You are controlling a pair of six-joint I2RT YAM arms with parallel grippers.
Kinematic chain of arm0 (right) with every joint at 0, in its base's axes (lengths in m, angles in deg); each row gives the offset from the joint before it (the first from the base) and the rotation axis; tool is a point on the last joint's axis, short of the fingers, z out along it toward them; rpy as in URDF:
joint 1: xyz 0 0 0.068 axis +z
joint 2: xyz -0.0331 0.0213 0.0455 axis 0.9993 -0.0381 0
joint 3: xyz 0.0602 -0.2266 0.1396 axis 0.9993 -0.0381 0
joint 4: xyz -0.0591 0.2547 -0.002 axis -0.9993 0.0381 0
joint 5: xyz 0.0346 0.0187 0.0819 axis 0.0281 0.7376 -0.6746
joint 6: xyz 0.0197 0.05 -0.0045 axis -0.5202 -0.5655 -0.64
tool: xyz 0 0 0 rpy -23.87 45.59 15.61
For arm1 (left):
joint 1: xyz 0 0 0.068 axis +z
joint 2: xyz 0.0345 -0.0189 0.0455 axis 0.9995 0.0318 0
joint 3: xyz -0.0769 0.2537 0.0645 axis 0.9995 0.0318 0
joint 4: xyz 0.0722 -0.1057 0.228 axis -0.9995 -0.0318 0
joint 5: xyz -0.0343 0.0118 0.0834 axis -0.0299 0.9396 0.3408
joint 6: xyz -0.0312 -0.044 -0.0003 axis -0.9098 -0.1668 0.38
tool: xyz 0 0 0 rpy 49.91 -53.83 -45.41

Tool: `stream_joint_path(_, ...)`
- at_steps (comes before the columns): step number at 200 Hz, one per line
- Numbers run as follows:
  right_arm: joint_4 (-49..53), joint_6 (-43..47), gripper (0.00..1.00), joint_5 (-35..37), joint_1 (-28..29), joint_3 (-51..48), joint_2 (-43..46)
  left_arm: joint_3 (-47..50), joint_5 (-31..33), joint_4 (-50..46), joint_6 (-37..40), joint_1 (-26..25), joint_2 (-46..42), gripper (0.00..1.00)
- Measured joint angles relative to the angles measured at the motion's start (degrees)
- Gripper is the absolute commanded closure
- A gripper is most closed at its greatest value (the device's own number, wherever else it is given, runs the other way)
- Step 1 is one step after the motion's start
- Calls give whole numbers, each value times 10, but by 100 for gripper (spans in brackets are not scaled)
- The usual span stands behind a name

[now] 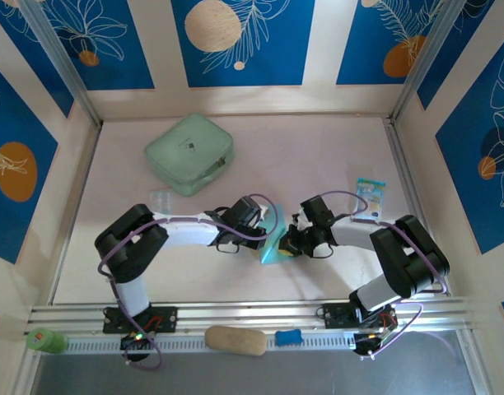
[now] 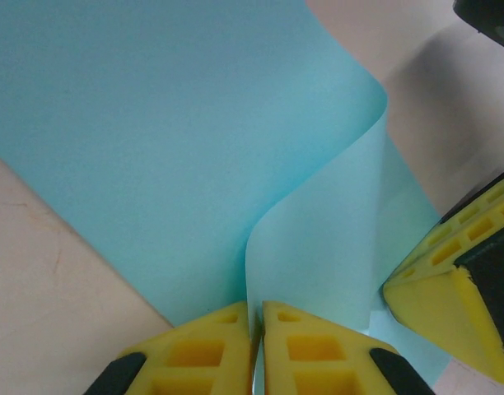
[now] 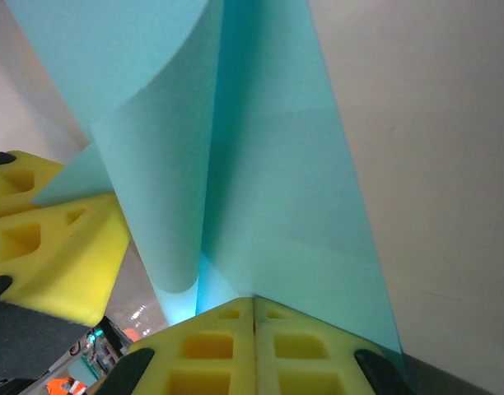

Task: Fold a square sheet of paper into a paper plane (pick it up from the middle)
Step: Fold the triangle a second time at the center of the table.

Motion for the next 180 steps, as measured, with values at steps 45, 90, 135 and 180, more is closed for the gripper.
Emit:
stream_joint_path(45,0,1,95,-1,-1,0,0,-6,0,-7,0,0,0,90)
stream_joint_path(90,0,1,95,-2,-3,0,0,-9,1,-15,0,0,3,91)
stream_joint_path(135,0,2,95,-2,-3,0,0,-9,1,-16,0,0,9,91)
stream_joint_path(180,0,2,95,-2,-3,0,0,-9,0,-15,0,0,10,90)
